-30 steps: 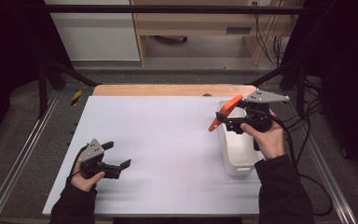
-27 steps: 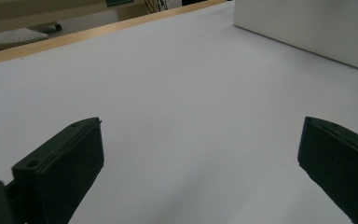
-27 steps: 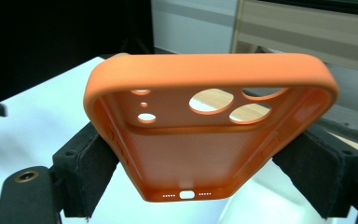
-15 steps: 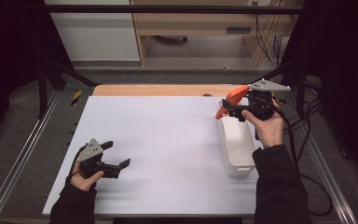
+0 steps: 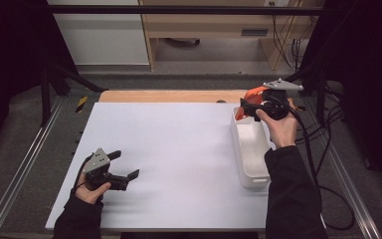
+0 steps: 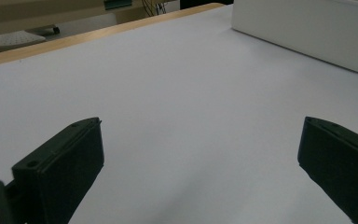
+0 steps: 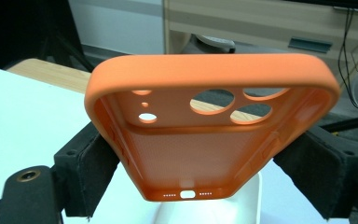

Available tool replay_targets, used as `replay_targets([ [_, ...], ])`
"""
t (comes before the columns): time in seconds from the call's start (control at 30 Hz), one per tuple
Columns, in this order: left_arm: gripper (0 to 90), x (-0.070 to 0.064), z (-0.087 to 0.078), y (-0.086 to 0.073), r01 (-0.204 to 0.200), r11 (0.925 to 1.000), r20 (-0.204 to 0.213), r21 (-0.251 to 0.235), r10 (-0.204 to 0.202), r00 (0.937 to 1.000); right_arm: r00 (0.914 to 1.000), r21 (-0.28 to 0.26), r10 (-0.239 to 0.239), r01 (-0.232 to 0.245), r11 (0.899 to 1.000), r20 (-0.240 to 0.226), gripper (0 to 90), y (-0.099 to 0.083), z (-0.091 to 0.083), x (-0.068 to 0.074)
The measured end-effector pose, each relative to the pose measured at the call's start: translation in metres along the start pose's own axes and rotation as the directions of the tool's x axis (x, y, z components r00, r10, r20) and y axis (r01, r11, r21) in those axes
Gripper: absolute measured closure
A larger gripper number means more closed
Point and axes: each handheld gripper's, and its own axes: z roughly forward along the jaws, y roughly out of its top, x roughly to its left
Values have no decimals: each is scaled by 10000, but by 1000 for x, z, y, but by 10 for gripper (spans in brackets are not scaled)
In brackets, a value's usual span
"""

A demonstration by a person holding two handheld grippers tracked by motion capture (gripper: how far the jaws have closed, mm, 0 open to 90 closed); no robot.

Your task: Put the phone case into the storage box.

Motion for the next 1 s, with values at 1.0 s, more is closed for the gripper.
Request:
replay_targets([
  [1.0, 0, 0, 2, -1, -114, 9999, 46, 68, 114, 9999, 9897, 955, 568, -697, 9930, 1316, 155, -14, 53, -12],
])
